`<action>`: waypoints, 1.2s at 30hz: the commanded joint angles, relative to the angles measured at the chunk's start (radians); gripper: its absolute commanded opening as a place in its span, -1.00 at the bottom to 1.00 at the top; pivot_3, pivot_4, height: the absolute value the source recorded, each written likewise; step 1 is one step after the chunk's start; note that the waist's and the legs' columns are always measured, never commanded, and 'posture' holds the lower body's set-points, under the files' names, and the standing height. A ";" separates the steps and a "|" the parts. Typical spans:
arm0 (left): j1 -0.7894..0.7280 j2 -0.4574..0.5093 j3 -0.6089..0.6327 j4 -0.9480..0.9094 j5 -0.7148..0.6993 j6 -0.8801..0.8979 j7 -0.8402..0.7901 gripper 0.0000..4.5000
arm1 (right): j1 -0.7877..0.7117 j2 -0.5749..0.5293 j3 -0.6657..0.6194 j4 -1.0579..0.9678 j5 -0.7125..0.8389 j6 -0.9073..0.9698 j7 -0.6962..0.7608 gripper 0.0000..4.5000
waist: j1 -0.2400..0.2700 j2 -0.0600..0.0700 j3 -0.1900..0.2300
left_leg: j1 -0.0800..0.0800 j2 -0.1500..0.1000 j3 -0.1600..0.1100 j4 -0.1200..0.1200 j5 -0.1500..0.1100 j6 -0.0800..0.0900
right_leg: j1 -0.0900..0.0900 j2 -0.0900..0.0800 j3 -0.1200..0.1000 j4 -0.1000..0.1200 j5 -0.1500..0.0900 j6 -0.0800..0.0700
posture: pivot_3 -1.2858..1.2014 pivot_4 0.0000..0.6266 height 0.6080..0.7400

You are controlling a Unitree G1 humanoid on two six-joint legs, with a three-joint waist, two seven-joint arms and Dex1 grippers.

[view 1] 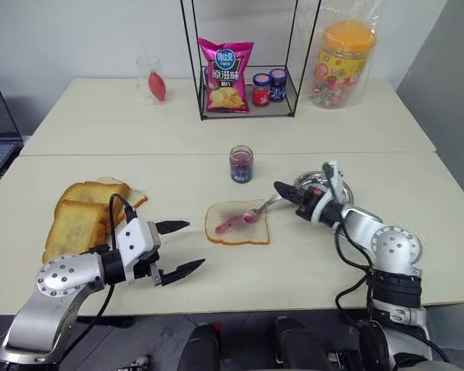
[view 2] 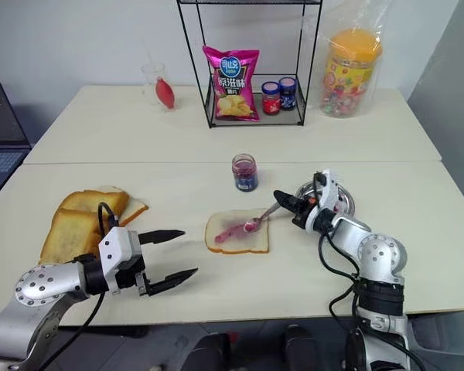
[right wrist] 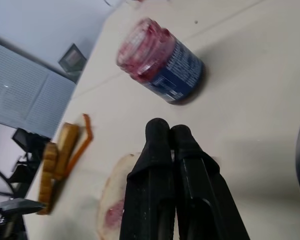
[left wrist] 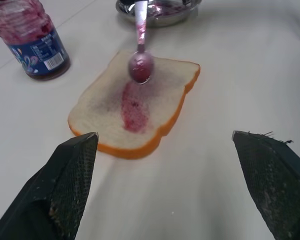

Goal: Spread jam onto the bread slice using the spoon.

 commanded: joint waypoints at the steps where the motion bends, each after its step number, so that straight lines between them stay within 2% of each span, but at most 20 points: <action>1: -0.055 0.031 -0.006 -0.075 -0.041 0.064 0.001 1.00 | -0.032 -0.045 -0.084 -0.056 0.081 -0.015 -0.020 -1.00 | -0.001 0.000 0.000 | 0.000 0.000 0.000 0.000 0.000 0.000 | 0.000 0.000 0.000 0.000 0.000 0.000 | 0.03 -0.52 1.00; 4: -0.129 0.035 -0.034 -0.102 -0.058 0.141 0.025 1.00 | -0.031 -0.088 -0.124 -0.036 0.088 -0.040 -0.025 -1.00 | -0.002 0.000 0.000 | 0.000 0.000 0.000 0.000 0.000 0.000 | 0.000 0.000 0.000 0.000 0.000 0.000 | 0.03 -0.52 1.00; 7: -0.288 0.056 -0.130 -0.158 -0.052 0.261 0.041 1.00 | -0.018 -0.180 -0.210 0.018 0.071 -0.092 -0.007 -1.00 | 0.000 0.000 0.000 | 0.000 0.000 0.000 0.000 0.000 0.000 | 0.000 0.000 0.000 0.000 0.000 0.000 | 0.03 -0.52 1.00; 11: -0.436 0.006 -0.201 -0.182 -0.104 0.325 0.044 1.00 | 0.019 -0.263 -0.256 0.096 0.045 -0.150 0.045 -1.00 | 0.010 -0.001 0.001 | -0.001 -0.002 0.000 0.001 0.000 0.000 | 0.001 0.000 0.000 -0.002 0.001 0.002 | 0.03 -0.52 1.00; 14: -0.508 -0.016 -0.262 -0.156 -0.071 0.328 0.041 1.00 | 0.044 -0.304 -0.268 0.155 0.021 -0.193 0.081 -1.00 | -0.003 -0.001 0.001 | -0.001 -0.001 0.002 0.001 0.000 0.000 | 0.001 0.000 0.002 -0.003 0.001 0.002 | 0.03 -0.52 1.00; 22: -0.610 -0.089 -0.393 -0.065 0.012 0.279 0.030 1.00 | 0.054 -0.338 -0.231 0.309 -0.065 -0.277 0.162 -1.00 | -0.015 0.000 0.001 | 0.001 0.001 0.001 0.001 0.000 0.000 | 0.002 0.003 0.003 0.000 0.001 0.002 | 0.03 -0.52 1.00; 30: -0.628 -0.134 -0.423 -0.026 0.049 0.253 0.034 1.00 | 0.022 -0.328 -0.169 0.363 -0.117 -0.300 0.204 -1.00 | -0.017 0.000 0.001 | 0.001 0.001 0.002 0.002 0.000 0.000 | 0.002 0.003 0.003 0.000 0.001 0.002 | 0.03 -0.52 1.00; 36: -0.643 -0.152 -0.421 -0.030 0.054 0.268 0.041 1.00 | 0.031 -0.338 -0.146 0.341 -0.175 -0.372 0.229 -0.47 | -0.015 0.000 0.001 | 0.001 0.000 0.002 0.002 0.000 0.000 | 0.002 0.003 0.004 0.000 0.001 0.002 | 0.03 -0.52 1.00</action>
